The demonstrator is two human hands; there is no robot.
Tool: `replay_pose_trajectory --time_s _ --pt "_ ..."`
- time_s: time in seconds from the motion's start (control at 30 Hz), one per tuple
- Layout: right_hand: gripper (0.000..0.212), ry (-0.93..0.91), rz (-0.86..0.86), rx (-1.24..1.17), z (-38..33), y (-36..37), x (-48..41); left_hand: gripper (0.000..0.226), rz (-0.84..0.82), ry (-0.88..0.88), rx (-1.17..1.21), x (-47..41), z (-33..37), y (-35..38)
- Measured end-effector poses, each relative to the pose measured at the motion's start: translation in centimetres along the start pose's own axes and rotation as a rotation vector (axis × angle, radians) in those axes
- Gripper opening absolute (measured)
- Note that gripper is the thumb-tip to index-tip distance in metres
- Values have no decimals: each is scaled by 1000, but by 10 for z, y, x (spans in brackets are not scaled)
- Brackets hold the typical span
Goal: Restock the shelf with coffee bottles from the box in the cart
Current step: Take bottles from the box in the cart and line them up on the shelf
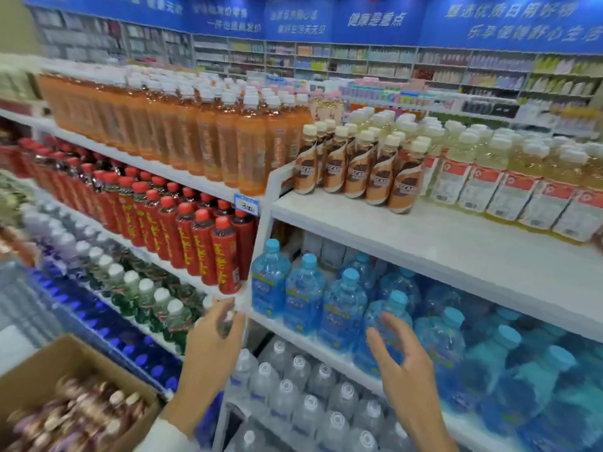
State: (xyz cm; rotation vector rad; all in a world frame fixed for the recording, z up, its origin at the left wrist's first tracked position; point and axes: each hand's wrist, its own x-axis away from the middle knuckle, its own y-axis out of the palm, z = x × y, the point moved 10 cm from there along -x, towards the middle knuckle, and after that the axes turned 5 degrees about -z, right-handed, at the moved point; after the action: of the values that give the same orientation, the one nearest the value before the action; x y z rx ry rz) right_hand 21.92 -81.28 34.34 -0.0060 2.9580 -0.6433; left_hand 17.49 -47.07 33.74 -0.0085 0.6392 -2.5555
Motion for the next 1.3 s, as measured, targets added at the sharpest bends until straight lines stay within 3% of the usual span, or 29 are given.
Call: replay_pose_trajectory --time_s 0.2,0.5,0.6,0.67,0.83,1.3 --pt "36 79 -278 -25 29 113 40 39 103 -232 -59 79 -84 -66" --pt "29 134 -697 -66 18 286 93 37 327 -472 5 156 -190 -159" --pt "29 128 -757 10 19 334 107 35 347 -528 15 168 -225 -183" --pt "46 127 -778 51 18 364 113 34 374 -557 10 173 -241 -199" --pt "33 155 -858 122 12 430 126 34 402 -681 35 182 -293 -225" --pt "42 255 -977 254 24 514 119 36 196 -886 215 119 -406 -203"
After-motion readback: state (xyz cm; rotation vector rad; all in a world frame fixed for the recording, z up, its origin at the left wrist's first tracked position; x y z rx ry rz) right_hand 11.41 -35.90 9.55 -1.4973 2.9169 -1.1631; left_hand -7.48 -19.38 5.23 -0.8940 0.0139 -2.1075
